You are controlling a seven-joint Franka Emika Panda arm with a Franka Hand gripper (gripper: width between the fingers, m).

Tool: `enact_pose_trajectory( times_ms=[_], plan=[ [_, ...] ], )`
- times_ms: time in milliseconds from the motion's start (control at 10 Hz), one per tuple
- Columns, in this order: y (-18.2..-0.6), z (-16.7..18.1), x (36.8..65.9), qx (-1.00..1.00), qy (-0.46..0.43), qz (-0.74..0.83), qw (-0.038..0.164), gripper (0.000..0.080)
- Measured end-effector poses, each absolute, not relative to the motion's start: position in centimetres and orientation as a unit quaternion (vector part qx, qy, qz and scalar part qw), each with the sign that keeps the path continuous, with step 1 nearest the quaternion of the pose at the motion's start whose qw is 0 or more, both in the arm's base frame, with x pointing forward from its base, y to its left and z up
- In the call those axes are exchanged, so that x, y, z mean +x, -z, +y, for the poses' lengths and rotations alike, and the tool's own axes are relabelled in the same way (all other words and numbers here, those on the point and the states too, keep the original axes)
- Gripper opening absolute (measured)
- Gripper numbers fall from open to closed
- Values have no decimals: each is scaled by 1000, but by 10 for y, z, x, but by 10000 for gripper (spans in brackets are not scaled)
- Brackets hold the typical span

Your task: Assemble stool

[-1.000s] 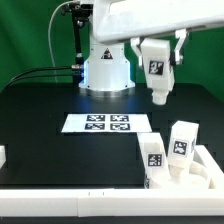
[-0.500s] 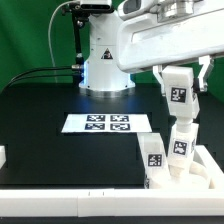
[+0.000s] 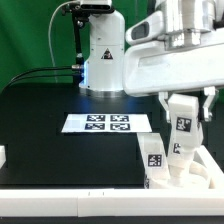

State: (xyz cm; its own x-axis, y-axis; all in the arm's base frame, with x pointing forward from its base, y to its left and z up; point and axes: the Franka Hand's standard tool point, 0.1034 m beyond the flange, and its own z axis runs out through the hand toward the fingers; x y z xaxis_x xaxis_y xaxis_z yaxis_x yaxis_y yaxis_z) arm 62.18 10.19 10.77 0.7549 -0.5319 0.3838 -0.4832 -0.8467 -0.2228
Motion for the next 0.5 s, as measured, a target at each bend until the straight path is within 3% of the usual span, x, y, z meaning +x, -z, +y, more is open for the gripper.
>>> enact_pose_trajectory(
  times_ms=[100, 400, 500],
  plan=[
    [-100, 104, 622, -935, 228, 266, 50, 323],
    [-98, 103, 621, -936, 227, 264, 48, 323],
    [-88, 104, 619, -937, 227, 261, 43, 323]
  ],
)
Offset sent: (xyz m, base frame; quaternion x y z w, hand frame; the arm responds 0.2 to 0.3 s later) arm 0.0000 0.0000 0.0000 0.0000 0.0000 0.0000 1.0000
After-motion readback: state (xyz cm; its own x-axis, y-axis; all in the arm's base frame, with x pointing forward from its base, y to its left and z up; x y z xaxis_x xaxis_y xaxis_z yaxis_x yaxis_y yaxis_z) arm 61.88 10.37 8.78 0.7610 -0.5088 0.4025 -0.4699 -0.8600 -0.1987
